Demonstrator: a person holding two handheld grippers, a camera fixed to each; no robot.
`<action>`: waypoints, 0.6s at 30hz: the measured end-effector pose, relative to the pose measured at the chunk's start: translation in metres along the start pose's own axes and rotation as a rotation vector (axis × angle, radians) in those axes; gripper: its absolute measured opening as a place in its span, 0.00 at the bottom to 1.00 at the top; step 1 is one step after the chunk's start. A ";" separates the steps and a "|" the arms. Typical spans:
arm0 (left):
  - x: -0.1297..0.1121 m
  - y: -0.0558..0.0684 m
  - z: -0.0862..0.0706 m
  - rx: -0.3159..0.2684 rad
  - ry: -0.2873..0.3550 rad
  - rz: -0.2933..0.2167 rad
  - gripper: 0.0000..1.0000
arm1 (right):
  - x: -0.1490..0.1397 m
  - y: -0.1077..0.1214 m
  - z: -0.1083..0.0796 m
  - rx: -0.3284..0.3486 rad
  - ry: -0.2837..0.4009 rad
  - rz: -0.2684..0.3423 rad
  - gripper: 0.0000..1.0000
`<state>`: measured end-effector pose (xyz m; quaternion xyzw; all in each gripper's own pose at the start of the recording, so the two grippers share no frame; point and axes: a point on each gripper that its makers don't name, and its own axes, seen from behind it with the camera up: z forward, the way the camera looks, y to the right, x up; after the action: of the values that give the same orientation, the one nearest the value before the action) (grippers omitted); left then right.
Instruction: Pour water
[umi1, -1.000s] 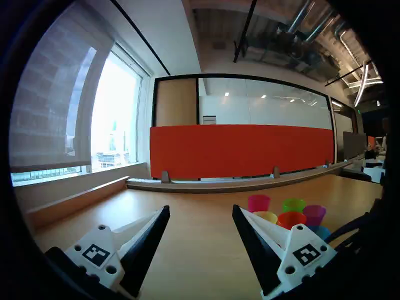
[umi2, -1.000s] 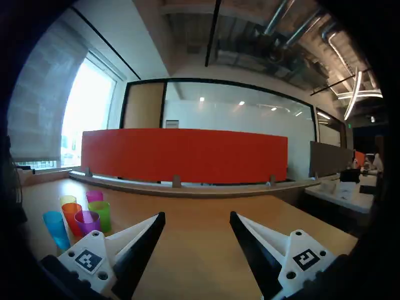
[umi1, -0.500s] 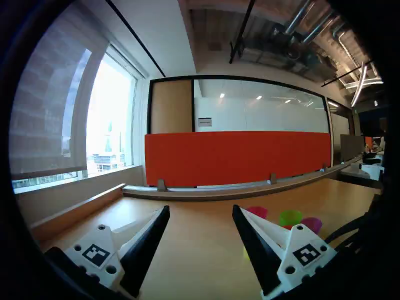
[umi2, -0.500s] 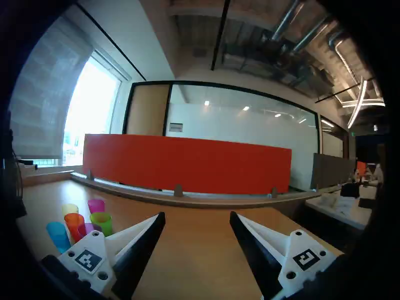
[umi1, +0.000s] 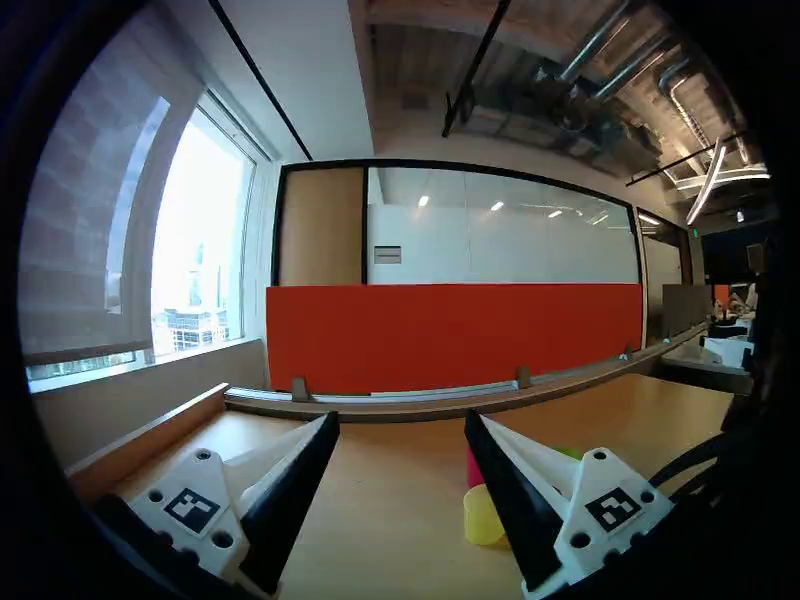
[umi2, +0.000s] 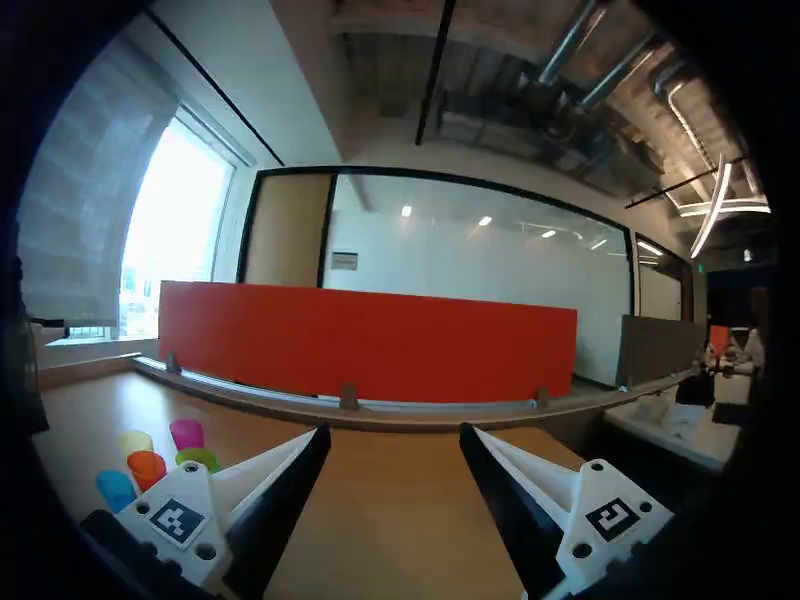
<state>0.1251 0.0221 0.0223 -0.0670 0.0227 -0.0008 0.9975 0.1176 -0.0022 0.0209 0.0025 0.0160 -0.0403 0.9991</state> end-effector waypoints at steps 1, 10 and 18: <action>0.001 0.000 0.001 -0.004 -0.003 0.001 0.93 | 0.002 0.000 0.001 0.001 -0.001 -0.003 1.00; 0.013 0.004 0.009 -0.056 -0.026 0.035 0.93 | 0.018 -0.003 0.011 0.024 -0.005 -0.033 1.00; 0.015 0.010 0.014 -0.111 -0.060 0.070 0.93 | 0.024 -0.013 0.016 0.090 -0.027 -0.058 1.00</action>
<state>0.1406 0.0341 0.0340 -0.1215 -0.0050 0.0373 0.9919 0.1407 -0.0168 0.0360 0.0466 0.0006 -0.0700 0.9965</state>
